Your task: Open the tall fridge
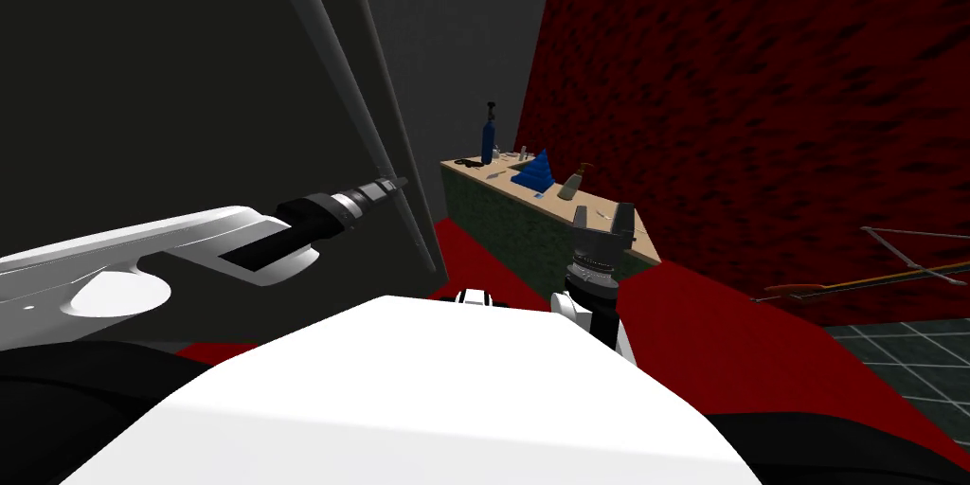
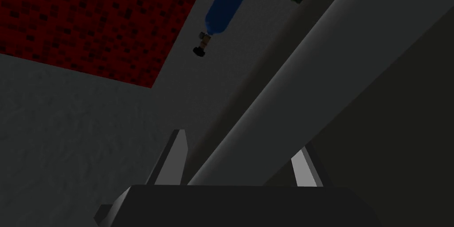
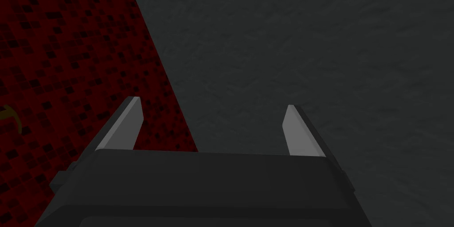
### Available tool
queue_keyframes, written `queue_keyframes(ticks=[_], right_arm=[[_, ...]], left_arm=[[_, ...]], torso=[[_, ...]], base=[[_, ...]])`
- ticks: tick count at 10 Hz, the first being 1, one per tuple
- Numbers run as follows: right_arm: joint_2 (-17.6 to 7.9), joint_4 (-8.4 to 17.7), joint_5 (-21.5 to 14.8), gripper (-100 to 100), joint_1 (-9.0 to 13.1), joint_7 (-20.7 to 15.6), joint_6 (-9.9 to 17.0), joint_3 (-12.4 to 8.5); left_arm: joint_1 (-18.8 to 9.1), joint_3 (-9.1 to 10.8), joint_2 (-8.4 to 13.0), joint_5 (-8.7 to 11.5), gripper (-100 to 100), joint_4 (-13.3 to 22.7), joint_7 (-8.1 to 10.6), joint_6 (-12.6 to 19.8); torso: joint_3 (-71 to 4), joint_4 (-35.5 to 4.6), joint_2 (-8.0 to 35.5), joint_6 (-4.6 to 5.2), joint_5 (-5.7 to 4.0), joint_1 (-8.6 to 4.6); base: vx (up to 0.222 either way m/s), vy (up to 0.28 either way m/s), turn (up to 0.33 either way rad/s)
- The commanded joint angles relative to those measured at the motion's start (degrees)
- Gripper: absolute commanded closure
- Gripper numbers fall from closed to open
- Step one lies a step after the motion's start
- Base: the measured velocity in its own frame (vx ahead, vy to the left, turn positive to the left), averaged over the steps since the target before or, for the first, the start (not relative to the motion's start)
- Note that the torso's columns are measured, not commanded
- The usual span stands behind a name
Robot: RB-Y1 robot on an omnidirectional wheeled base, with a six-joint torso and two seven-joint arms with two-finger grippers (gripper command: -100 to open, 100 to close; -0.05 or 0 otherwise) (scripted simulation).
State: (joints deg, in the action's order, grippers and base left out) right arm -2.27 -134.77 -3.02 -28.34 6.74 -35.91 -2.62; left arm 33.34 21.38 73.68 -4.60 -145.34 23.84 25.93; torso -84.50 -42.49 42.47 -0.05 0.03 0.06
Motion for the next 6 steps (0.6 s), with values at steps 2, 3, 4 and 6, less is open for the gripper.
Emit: queue_keyframes(ticks=[2, 3, 4, 6], right_arm=[[0.00, 0.00, 0.00, 0, -0.01, 0.00, 0.00, 0.00], [0.00, 0.00, 0.00, 0, -0.02, 0.00, 0.00, 0.00], [0.00, 0.00, 0.00, 0, -0.01, 0.00, 0.00, 0.00], [-0.01, 0.00, 0.00, 0, 0.00, 0.00, 0.00, -0.01]], left_arm=[[1.73, 1.62, 1.01, 0.94, 100, -1.15, 0.58, -2.30], [1.61, 0.96, 1.46, 0.94, 100, -1.54, 0.66, -3.52], [1.42, 0.65, 1.77, 0.92, 100, -1.87, 0.75, -4.64], [1.23, 0.35, 2.09, 0.90, 100, -2.19, 0.84, -5.75]], torso=[[-0.07, -0.10, -0.04, -0.02, -0.16, -0.14], [-0.24, -0.03, -0.29, -0.07, -0.18, -0.10], [-0.08, 0.08, -0.06, 0.06, -0.11, -0.07], [0.14, 0.11, 0.09, 0.11, 0.05, 0.04]], base=[[-0.118, -0.010, -0.016], [-0.141, 0.028, -0.066], [-0.228, 0.083, -0.152], [-0.214, 0.066, -0.119]])
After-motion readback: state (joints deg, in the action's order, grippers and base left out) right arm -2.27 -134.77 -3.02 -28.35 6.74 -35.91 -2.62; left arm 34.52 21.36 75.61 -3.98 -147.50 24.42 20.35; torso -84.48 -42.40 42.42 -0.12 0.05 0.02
